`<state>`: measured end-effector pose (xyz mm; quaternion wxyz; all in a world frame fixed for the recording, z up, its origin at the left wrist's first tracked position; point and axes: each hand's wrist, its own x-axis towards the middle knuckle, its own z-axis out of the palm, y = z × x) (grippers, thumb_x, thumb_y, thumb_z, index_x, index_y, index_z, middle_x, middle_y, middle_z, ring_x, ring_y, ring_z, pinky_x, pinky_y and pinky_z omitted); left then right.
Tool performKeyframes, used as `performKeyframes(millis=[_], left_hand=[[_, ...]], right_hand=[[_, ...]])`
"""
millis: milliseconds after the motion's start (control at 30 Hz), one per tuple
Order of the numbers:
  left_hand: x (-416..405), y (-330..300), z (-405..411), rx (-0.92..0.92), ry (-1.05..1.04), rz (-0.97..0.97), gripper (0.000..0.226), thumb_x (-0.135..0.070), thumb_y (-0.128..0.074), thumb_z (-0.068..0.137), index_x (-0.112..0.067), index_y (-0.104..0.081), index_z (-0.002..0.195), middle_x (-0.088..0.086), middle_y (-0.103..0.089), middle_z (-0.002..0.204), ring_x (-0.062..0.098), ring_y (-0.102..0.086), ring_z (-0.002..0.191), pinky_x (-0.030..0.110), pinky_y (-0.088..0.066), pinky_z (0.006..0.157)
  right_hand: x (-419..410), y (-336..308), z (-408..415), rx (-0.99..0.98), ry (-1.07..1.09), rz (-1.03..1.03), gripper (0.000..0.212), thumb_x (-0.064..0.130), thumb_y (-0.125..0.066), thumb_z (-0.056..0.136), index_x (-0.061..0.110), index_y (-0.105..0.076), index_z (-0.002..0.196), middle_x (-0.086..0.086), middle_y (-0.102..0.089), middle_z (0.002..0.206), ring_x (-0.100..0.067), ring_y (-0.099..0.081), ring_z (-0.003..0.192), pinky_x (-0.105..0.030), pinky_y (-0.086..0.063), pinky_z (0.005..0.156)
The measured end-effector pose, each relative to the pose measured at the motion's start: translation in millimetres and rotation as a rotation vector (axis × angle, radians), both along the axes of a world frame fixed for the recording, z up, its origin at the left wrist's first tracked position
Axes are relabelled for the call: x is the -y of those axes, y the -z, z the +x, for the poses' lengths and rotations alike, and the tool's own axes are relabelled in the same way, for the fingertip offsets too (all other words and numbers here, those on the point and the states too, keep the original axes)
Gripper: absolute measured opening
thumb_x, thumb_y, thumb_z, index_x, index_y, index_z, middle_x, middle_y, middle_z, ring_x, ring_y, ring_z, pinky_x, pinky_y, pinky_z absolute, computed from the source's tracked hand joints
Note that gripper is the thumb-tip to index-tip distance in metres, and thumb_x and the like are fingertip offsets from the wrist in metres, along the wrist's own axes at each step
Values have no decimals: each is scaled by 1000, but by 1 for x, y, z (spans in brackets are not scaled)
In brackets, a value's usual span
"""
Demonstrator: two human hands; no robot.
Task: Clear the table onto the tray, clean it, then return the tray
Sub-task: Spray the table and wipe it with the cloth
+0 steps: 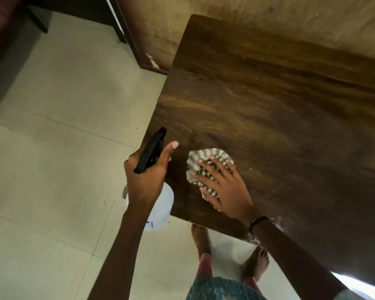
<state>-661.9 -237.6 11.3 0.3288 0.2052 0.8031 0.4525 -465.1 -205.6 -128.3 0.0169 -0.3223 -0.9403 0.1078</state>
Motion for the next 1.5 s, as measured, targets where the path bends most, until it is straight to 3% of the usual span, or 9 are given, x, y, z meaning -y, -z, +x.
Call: performKeyframes(millis=[167, 333, 667, 800, 900, 1067, 1167, 1333, 1500], left_hand=[[-14, -4, 12, -70, 67, 132, 33, -41, -75, 74, -10, -69, 82, 2, -70, 76, 13, -67, 76, 16, -51, 72], [-43, 2, 23, -172, 125, 343, 19, -20, -77, 77, -6, -64, 81, -9, -63, 71, -3, -62, 68, 6, -45, 70], [-73, 26, 49, -347, 288, 427, 59, -18, -82, 70, 10, -53, 112, 20, -64, 106, 17, -60, 98, 15, -47, 88], [-71, 28, 46, -361, 299, 434, 55, -10, -81, 71, 14, -52, 111, 24, -63, 106, 24, -63, 95, 30, -53, 87], [-65, 27, 43, -364, 325, 451, 50, -3, -79, 72, 7, -50, 111, 17, -61, 107, 6, -61, 91, 12, -49, 82], [-62, 27, 30, -315, 382, 420, 55, -21, -74, 79, 12, -49, 115, 16, -61, 109, 31, -64, 79, 30, -56, 79], [-61, 31, 16, -362, 406, 416, 60, -42, -69, 80, -4, -49, 122, 19, -61, 116, 43, -64, 92, 55, -54, 83], [-65, 29, -2, -371, 399, 427, 46, -41, -70, 81, -39, -48, 121, -1, -60, 115, 34, -65, 91, 49, -56, 82], [-67, 31, -11, -287, 411, 282, 69, -39, -71, 78, -4, -45, 133, 14, -58, 128, 45, -60, 101, 53, -51, 91]], right_hand=[[-38, -5, -3, -17, 446, -40, 48, 46, -31, 98, 35, -38, 144, 4, -28, 157, -23, -19, 147, -50, -20, 117], [-59, -2, -33, -64, 770, -49, 47, 44, -39, 96, 35, -38, 142, 4, -29, 156, -26, -21, 146, -51, -16, 116], [-37, -3, -22, -28, 676, -50, 49, 42, -29, 99, 28, -36, 145, -1, -27, 157, -26, -19, 147, -52, -16, 117], [-34, -2, -32, -36, 701, -74, 49, 41, -34, 98, 27, -36, 145, -1, -27, 157, -27, -18, 147, -54, -17, 117], [-30, -3, -40, -54, 687, -85, 51, 39, -40, 96, 26, -36, 145, -2, -27, 157, -28, -18, 147, -55, -17, 116], [-22, -7, -55, -73, 725, -121, 53, 36, -48, 93, 26, -39, 144, -4, -27, 157, -30, -17, 147, -57, -15, 116], [-15, -9, -68, -63, 709, -142, 53, 38, -47, 93, 26, -38, 144, -4, -25, 158, -31, -15, 147, -57, -12, 116], [-8, -12, -91, -96, 757, -197, 58, 37, -48, 92, 26, -32, 147, -5, -19, 160, -32, -9, 148, -57, -7, 116], [-5, -12, -101, -115, 768, -231, 59, 38, -46, 93, 26, -29, 148, -4, -15, 161, -31, -4, 149, -56, -2, 116]])
